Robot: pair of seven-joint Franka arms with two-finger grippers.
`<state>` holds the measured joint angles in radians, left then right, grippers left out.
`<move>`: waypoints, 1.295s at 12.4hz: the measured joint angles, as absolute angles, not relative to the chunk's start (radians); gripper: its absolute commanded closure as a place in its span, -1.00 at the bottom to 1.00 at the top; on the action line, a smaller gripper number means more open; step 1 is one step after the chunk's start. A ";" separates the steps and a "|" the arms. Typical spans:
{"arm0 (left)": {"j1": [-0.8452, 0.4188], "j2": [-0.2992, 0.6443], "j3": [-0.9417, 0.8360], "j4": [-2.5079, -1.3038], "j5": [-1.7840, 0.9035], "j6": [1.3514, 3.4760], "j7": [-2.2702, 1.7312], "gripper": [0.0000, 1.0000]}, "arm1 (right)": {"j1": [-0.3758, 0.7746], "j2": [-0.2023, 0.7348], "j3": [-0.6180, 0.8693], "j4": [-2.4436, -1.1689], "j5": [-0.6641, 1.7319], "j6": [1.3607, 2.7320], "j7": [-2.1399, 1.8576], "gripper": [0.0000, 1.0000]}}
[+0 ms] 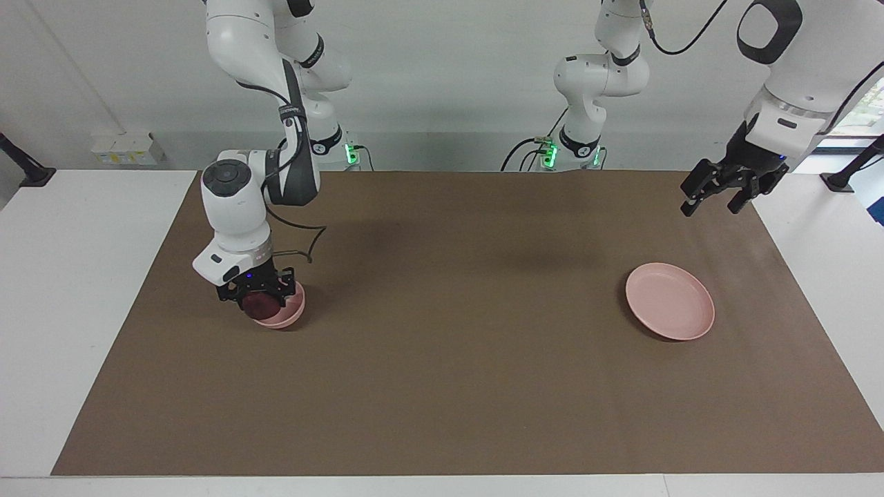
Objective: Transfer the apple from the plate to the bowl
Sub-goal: 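Carry the apple with the right gripper over the small pink bowl, then lower the apple into the bowl and open the right gripper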
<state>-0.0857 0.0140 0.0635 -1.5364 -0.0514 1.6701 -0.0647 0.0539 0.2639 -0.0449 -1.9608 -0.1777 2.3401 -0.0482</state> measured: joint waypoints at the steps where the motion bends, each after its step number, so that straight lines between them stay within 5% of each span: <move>1: -0.086 -0.008 0.064 -1.536 -0.031 1.660 -0.026 -1.00 | 0.054 0.270 -0.044 -1.963 -0.178 2.340 -0.048 1.00; 9: -0.084 -0.039 0.075 -1.523 -0.018 1.482 0.080 -1.00 | 0.060 0.272 -0.038 -1.985 -0.177 2.340 -0.048 0.97; 10: -0.084 -0.039 0.074 -1.523 -0.018 1.475 0.081 -1.00 | 0.060 0.272 -0.038 -1.990 -0.177 2.340 -0.048 0.45; 12: -0.084 -0.039 0.074 -1.523 -0.018 1.469 0.082 -1.00 | 0.060 0.272 -0.037 -1.995 -0.177 2.340 -0.045 0.05; 13: -0.084 -0.040 0.074 -1.523 -0.018 1.460 0.082 -1.00 | 0.060 0.272 -0.036 -1.997 -0.177 2.340 -0.041 -0.47; 16: -0.084 -0.041 0.074 -1.523 -0.018 1.448 0.082 -1.00 | 0.063 0.272 -0.035 -2.000 -0.177 2.340 -0.020 -0.75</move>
<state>-0.0845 -0.0407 0.0737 -1.5232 -0.0177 1.4482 0.0825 0.0631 0.2718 -0.0345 -2.0002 -0.1766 2.3403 -0.0197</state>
